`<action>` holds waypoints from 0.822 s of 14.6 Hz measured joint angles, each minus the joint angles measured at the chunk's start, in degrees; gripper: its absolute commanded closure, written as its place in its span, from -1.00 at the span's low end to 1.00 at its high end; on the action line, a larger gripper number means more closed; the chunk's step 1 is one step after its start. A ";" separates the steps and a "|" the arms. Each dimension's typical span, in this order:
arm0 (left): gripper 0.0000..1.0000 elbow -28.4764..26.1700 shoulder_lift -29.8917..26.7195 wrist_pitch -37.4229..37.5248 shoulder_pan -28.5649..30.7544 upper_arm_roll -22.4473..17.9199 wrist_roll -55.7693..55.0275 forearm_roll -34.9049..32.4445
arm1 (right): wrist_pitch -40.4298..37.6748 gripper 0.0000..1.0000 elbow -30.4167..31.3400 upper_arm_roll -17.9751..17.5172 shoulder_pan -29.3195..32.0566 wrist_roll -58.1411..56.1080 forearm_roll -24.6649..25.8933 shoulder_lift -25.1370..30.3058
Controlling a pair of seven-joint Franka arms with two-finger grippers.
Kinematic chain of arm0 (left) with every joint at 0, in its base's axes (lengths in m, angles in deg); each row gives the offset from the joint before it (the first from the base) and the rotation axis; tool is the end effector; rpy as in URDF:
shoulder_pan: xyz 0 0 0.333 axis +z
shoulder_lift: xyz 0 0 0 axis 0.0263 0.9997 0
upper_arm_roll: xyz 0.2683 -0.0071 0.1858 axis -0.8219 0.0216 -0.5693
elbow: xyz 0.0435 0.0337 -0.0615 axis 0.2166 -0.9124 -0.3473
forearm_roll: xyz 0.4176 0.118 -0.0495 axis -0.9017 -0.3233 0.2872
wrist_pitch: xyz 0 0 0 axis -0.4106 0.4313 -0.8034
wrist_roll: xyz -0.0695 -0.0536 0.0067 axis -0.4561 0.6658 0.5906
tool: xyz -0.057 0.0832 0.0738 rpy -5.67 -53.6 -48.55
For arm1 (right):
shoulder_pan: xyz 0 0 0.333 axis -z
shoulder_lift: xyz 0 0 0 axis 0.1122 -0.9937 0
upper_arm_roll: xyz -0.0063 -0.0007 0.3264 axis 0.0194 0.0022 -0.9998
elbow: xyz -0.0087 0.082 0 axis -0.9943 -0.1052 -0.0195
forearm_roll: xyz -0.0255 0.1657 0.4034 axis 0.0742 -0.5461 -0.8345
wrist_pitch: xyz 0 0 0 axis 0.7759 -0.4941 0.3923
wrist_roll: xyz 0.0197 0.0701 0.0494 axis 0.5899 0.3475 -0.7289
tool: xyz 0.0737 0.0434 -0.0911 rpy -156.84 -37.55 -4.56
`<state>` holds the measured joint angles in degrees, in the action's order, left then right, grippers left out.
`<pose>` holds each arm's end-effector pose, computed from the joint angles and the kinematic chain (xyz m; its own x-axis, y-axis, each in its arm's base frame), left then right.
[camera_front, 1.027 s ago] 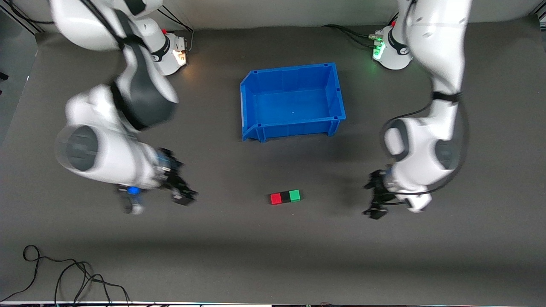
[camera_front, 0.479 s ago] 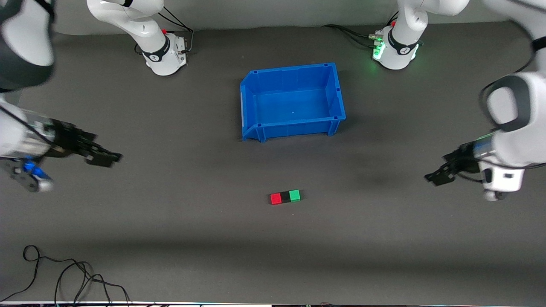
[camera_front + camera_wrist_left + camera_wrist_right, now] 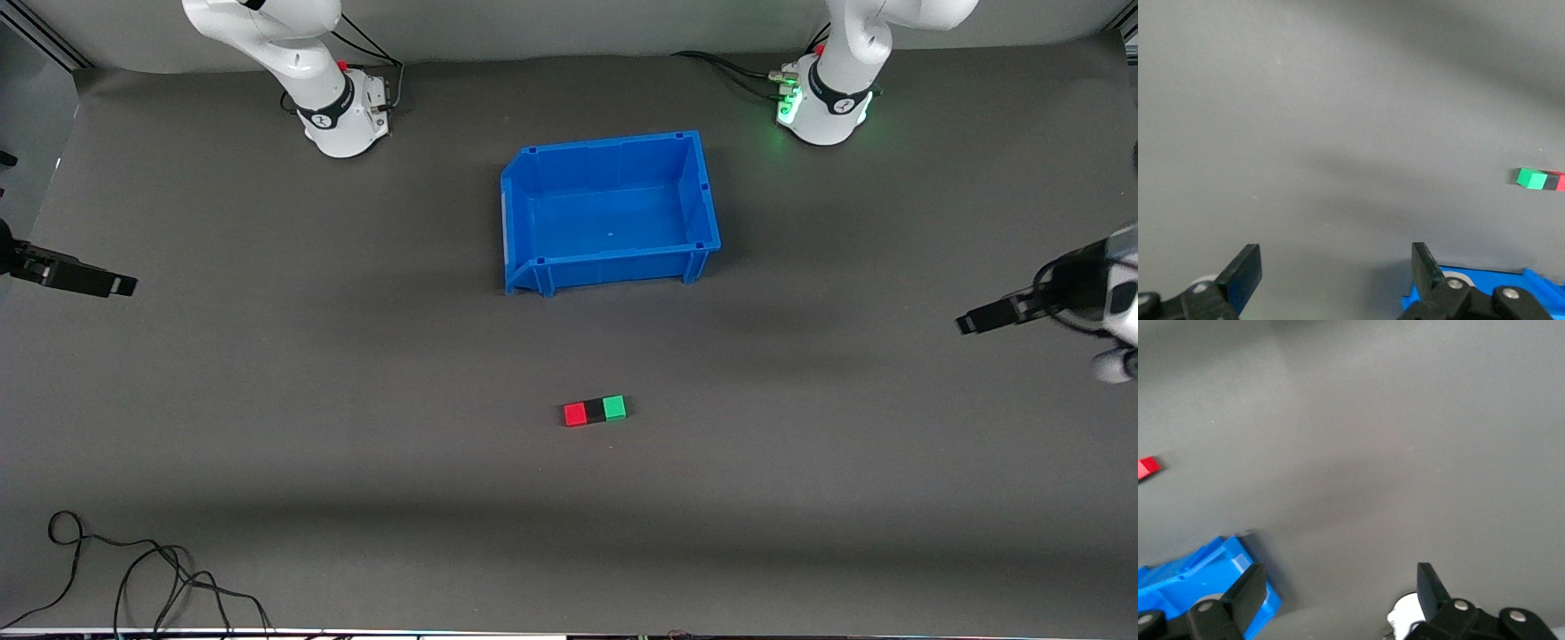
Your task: Attach green and red cubes to black cube
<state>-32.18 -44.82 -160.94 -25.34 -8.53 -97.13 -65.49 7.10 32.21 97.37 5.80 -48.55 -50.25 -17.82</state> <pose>0.6480 0.0218 0.5478 0.9603 0.2666 -0.0826 0.2747 -0.9552 0.1099 0.6432 -0.0476 0.6214 0.9218 -0.3116 -0.2304 -0.3262 -0.9449 -0.0272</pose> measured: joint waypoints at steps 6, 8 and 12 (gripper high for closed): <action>-1.00 -0.07 -4.66 0.68 -0.60 2.63 5.10 -6.24 | 3.63 -0.99 3.05 -0.05 -1.79 -1.81 2.49 0.39; -1.00 -0.31 -5.54 0.68 -0.44 3.81 5.40 -6.76 | 6.69 -0.99 6.00 -0.02 -1.88 -4.45 2.68 1.96; -1.00 -2.40 -7.81 0.55 11.60 18.69 5.46 -9.50 | 13.07 -0.99 14.82 0.07 -1.80 -7.97 4.44 7.71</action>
<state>-34.59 -52.63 -160.39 -13.74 10.16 -91.66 -74.98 20.17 47.03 97.44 3.99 -56.52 -45.81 -10.12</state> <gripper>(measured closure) 0.000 0.000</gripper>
